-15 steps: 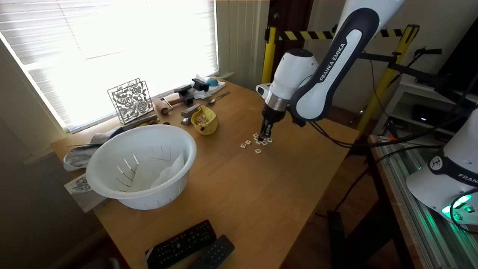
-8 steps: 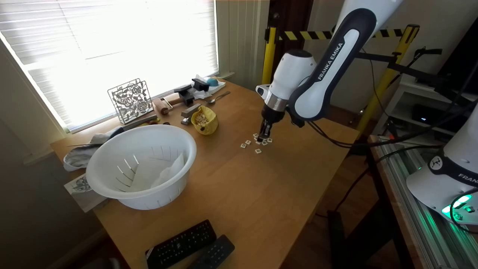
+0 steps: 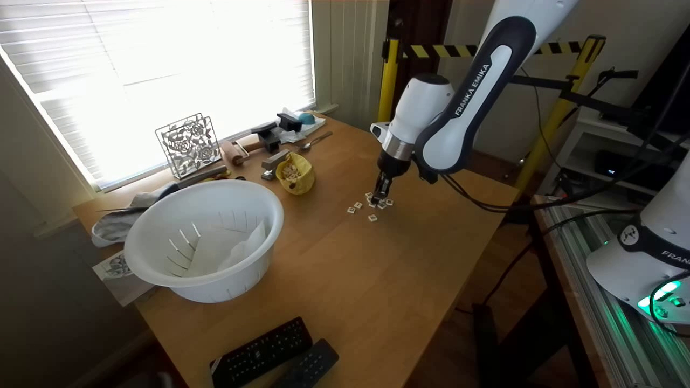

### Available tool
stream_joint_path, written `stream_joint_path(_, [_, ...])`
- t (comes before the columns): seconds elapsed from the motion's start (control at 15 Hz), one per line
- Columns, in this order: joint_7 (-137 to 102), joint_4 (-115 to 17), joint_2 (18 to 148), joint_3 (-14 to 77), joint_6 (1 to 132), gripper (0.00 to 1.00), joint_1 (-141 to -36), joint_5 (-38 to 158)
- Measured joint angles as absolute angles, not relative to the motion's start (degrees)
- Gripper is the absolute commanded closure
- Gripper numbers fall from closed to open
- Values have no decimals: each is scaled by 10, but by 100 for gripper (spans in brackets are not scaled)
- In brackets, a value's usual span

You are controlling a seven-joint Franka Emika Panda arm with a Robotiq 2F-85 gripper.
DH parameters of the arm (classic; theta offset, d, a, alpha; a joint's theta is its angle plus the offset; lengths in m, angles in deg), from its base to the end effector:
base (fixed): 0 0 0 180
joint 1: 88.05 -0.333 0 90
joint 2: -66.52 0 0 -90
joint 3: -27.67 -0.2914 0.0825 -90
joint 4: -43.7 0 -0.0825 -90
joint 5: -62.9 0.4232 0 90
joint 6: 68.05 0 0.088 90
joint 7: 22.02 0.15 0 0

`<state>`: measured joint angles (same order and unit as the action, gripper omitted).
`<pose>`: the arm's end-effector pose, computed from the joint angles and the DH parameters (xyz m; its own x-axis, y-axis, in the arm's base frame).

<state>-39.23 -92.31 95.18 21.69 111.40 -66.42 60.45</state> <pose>0.5113 -0.1312 0.0419 0.9644 0.0542 0.2587 0.0454 -0.9982 0.0398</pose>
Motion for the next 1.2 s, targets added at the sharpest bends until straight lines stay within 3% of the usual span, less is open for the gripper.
stream_joint_path(1.2, [-136, -907, 950, 345, 1070, 100, -832, 668])
